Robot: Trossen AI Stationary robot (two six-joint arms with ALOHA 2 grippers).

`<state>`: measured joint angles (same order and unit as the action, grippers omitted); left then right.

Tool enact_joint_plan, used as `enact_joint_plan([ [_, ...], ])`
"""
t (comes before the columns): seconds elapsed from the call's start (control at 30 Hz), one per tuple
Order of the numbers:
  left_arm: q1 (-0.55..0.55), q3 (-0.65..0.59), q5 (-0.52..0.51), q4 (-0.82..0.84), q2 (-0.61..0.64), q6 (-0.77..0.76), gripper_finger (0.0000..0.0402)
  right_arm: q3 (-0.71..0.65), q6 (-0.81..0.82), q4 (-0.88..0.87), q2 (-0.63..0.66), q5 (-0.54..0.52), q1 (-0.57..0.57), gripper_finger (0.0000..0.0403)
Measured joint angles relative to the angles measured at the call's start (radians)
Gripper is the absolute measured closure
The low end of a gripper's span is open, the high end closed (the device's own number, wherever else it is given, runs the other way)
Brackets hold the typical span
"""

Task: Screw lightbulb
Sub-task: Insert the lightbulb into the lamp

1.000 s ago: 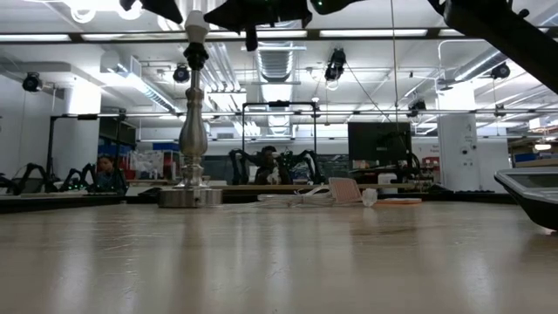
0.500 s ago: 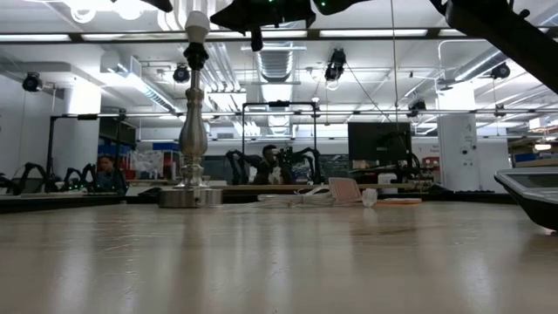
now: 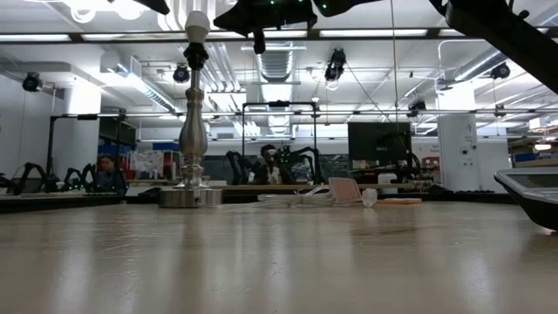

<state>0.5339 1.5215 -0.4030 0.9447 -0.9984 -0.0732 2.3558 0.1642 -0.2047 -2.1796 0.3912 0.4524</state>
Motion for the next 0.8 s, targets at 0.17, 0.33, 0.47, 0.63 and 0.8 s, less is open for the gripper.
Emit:
enact_joint_plan([
  [0.17, 0.0, 0.0, 0.047, -0.001, -0.016, -0.031, 0.0381, 0.0, 0.0, 0.0, 0.001, 0.0, 0.0, 0.0403],
  [0.33, 0.0, 0.0, 0.122, -0.03, -0.027, -0.044, 0.0381, 0.0, 0.0, -0.002, 0.005, 0.0, 0.0, 0.0403],
  [0.47, 0.0, 0.0, 0.134, -0.037, -0.028, -0.042, 0.0381, 0.0, -0.008, -0.001, 0.013, -0.001, 0.0, 0.0403],
  [0.63, 0.0, 0.0, 0.128, -0.039, -0.026, -0.027, 0.0381, 0.0, -0.025, 0.0, 0.018, -0.009, 0.0, 0.0403],
  [0.8, 0.0, 0.0, 0.079, -0.058, -0.036, 0.037, 0.0381, 0.0, -0.034, -0.014, 0.018, -0.031, 0.0, 0.0403],
])
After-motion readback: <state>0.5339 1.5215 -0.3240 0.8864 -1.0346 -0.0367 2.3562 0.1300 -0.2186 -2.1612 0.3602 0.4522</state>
